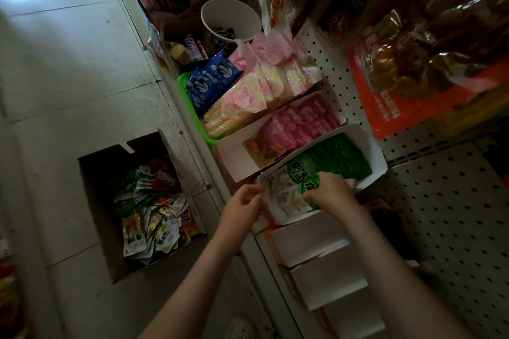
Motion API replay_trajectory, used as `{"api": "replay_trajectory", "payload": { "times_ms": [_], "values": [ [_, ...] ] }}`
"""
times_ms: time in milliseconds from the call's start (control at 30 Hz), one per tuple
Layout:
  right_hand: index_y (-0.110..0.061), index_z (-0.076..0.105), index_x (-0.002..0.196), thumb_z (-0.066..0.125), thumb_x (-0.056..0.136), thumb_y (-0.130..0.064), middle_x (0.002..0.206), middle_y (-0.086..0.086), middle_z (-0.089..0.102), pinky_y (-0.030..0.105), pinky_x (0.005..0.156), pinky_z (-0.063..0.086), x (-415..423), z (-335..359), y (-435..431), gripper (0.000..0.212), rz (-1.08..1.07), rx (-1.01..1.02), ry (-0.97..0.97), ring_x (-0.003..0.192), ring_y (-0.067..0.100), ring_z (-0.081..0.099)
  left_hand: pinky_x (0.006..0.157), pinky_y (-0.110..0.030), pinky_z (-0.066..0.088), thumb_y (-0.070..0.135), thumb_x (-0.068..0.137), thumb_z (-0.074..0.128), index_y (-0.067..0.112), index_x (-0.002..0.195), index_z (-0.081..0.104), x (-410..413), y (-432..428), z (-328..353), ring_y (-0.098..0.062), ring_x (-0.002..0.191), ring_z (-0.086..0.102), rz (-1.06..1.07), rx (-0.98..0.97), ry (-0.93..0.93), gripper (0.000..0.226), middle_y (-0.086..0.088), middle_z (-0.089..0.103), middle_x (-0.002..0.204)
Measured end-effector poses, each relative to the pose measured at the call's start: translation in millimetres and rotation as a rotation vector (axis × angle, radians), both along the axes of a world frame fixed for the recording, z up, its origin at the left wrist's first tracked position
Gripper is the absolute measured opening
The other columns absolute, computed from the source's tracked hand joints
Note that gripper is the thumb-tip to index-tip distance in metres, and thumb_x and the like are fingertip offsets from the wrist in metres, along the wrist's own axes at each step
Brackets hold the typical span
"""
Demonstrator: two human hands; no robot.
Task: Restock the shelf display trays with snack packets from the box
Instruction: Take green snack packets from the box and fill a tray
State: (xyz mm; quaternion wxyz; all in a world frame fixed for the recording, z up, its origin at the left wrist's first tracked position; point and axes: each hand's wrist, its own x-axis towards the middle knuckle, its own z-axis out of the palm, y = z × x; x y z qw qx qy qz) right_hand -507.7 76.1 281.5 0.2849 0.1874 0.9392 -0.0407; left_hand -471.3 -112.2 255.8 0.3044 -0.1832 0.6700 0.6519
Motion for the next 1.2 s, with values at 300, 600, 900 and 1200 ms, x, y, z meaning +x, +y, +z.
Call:
{"api": "replay_trajectory", "payload": {
  "times_ms": [300, 600, 900, 1200],
  "values": [
    [-0.015, 0.012, 0.143, 0.069, 0.082, -0.035, 0.129, 0.01, 0.056, 0.043, 0.104, 0.021, 1.7, -26.6, 0.9, 0.086, -0.077, 0.266, 0.105, 0.127, 0.029, 0.041, 0.076, -0.032, 0.054, 0.018, 0.098, 0.048, 0.034, 0.113, 0.062, -0.7, -3.7, -5.6, -0.011, 0.084, 0.065, -0.127, -0.072, 0.086, 0.026, 0.003, 0.068, 0.096],
    [-0.017, 0.015, 0.144, 0.065, 0.082, -0.037, 0.141, 0.013, 0.03, 0.047, 0.107, 0.023, 27.3, 14.1, -57.7, 0.082, 0.007, 0.317, 0.249, 0.13, 0.031, 0.029, 0.078, -0.039, 0.055, 0.023, 0.097, 0.05, 0.048, 0.098, 0.059, -1.9, -64.9, -4.1, -0.015, 0.081, 0.066, -0.063, -0.175, 0.181, 0.026, 0.006, 0.068, 0.087],
    [-0.009, 0.048, 0.118, 0.077, 0.065, -0.02, 0.104, 0.011, 0.055, 0.04, 0.075, 0.049, 41.4, -28.1, -253.6, 0.061, 0.397, -0.278, 0.667, 0.093, 0.028, 0.053, 0.054, -0.012, 0.042, 0.023, 0.096, 0.054, 0.029, 0.119, 0.058, 5.8, -203.5, -57.4, 0.001, 0.07, 0.056, 0.124, -0.452, 0.162, 0.025, 0.012, 0.06, 0.084],
    [-0.013, 0.024, 0.147, 0.045, 0.097, -0.013, 0.144, 0.006, 0.034, 0.022, 0.094, 0.037, -8.3, -273.3, -347.7, 0.053, 0.242, -0.694, 0.1, 0.129, 0.023, 0.04, 0.079, -0.026, 0.046, 0.012, 0.094, 0.047, 0.02, 0.13, 0.052, 14.2, -295.7, -243.2, -0.02, 0.101, 0.059, 0.131, -0.74, 0.227, 0.037, -0.005, 0.057, 0.119]
  ]
}}
